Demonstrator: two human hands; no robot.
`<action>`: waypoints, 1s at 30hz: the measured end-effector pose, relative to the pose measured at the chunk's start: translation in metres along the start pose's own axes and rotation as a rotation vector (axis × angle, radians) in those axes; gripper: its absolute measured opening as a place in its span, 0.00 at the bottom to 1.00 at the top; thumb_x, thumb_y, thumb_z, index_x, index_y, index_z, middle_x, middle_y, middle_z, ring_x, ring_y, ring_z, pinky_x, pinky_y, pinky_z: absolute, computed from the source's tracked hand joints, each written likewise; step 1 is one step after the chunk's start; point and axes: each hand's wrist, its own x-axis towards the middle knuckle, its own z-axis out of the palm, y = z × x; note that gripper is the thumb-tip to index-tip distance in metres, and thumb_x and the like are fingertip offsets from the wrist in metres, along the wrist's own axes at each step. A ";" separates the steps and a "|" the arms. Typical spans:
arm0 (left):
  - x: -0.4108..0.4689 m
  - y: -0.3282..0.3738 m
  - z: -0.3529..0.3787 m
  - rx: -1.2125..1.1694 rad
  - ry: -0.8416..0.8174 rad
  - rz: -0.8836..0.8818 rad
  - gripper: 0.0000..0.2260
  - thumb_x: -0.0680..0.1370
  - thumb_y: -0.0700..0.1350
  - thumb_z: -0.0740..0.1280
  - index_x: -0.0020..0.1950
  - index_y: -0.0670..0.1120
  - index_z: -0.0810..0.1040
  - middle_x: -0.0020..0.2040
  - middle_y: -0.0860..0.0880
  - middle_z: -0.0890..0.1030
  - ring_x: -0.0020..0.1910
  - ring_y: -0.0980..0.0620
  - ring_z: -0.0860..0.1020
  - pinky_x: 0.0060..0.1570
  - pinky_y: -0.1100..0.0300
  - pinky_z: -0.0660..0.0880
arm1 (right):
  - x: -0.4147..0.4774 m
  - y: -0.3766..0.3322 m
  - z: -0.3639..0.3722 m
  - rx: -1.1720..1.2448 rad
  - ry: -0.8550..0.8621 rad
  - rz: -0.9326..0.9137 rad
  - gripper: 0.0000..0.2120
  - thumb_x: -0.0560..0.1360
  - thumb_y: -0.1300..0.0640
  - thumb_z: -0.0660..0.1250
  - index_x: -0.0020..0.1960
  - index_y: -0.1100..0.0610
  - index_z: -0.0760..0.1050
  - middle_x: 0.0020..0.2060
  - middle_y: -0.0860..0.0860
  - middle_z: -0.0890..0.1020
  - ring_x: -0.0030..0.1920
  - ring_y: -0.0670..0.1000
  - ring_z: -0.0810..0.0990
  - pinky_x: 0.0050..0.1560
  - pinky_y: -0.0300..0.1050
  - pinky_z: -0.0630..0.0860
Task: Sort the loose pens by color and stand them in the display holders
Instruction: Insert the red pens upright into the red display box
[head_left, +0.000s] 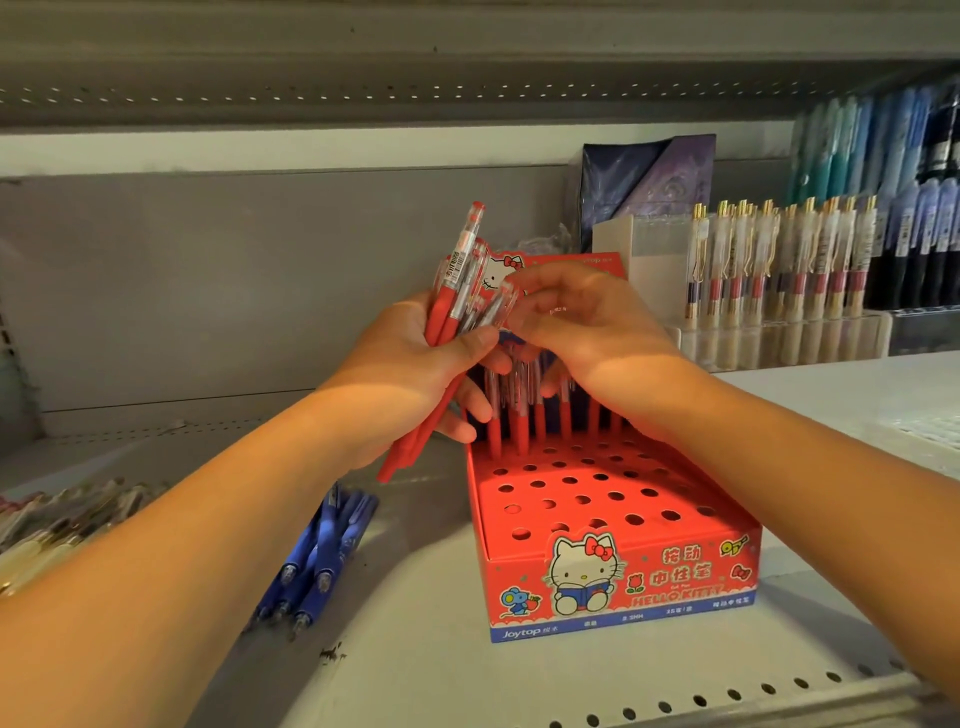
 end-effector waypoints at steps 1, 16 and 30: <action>-0.001 0.000 0.000 -0.001 -0.017 -0.001 0.04 0.81 0.41 0.65 0.54 0.48 0.75 0.40 0.48 0.84 0.26 0.48 0.79 0.24 0.57 0.76 | -0.001 -0.001 0.000 0.043 -0.009 -0.003 0.12 0.75 0.64 0.70 0.51 0.47 0.76 0.34 0.43 0.82 0.33 0.45 0.81 0.25 0.44 0.77; -0.005 0.002 0.001 -0.031 -0.057 -0.053 0.04 0.81 0.48 0.65 0.51 0.47 0.75 0.39 0.48 0.84 0.26 0.48 0.78 0.23 0.57 0.76 | 0.006 -0.018 -0.013 0.566 0.157 0.115 0.10 0.76 0.73 0.61 0.50 0.60 0.73 0.35 0.54 0.83 0.35 0.52 0.83 0.42 0.49 0.84; 0.000 0.005 -0.002 -0.144 0.041 -0.114 0.04 0.81 0.40 0.58 0.49 0.45 0.71 0.30 0.47 0.74 0.19 0.53 0.61 0.20 0.68 0.57 | 0.008 -0.006 -0.016 -0.083 0.165 0.018 0.17 0.77 0.72 0.62 0.46 0.50 0.78 0.37 0.50 0.79 0.35 0.46 0.83 0.33 0.46 0.83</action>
